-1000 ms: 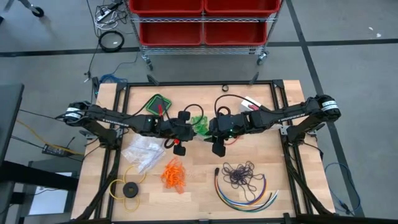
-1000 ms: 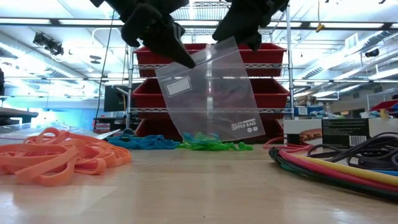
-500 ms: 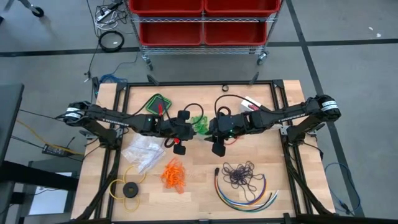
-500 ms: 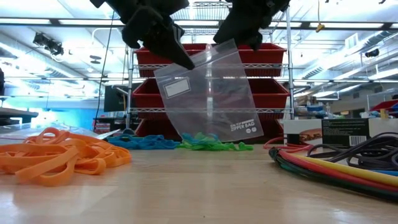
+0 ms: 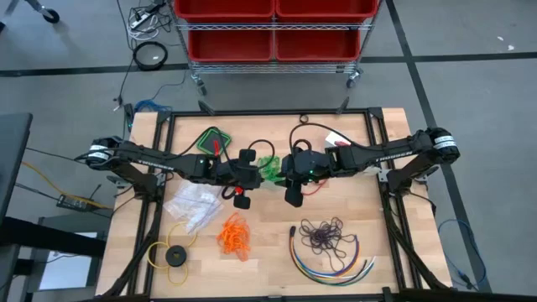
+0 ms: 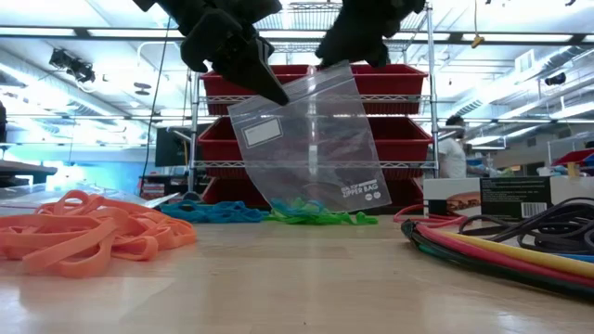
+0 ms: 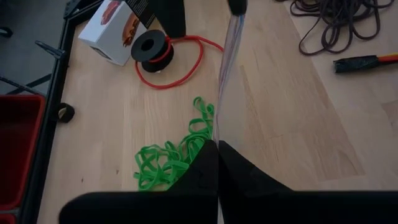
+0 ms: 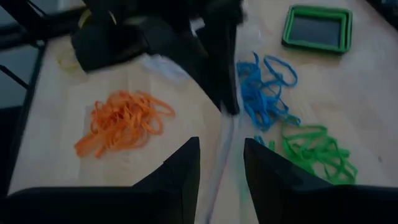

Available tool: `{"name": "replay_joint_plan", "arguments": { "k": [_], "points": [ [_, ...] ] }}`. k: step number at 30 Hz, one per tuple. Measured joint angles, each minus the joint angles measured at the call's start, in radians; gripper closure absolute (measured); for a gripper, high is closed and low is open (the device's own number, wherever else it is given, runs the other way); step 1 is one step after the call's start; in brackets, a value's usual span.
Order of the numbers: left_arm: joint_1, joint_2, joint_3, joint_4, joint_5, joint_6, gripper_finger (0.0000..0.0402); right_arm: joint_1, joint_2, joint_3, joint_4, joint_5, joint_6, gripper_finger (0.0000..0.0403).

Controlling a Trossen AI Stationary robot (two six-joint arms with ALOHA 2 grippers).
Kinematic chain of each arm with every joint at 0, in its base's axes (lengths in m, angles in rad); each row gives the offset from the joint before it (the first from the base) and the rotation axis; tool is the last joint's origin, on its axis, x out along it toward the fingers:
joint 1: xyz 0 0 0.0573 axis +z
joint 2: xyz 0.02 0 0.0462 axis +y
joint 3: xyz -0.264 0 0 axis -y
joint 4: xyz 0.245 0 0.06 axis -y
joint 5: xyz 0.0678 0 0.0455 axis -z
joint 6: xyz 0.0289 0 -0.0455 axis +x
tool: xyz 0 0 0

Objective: Sort rubber bands
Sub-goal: Open the transparent zip bag

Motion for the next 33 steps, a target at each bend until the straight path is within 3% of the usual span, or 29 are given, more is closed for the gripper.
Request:
{"name": "replay_joint_plan", "arguments": {
  "k": [33],
  "points": [
    [0.0, 0.0, 0.0, 0.053, 0.033, -0.001, 0.0401, -0.003, 0.0, -0.001, -0.085, -0.011, 0.026, 0.0298]
  ]
}}
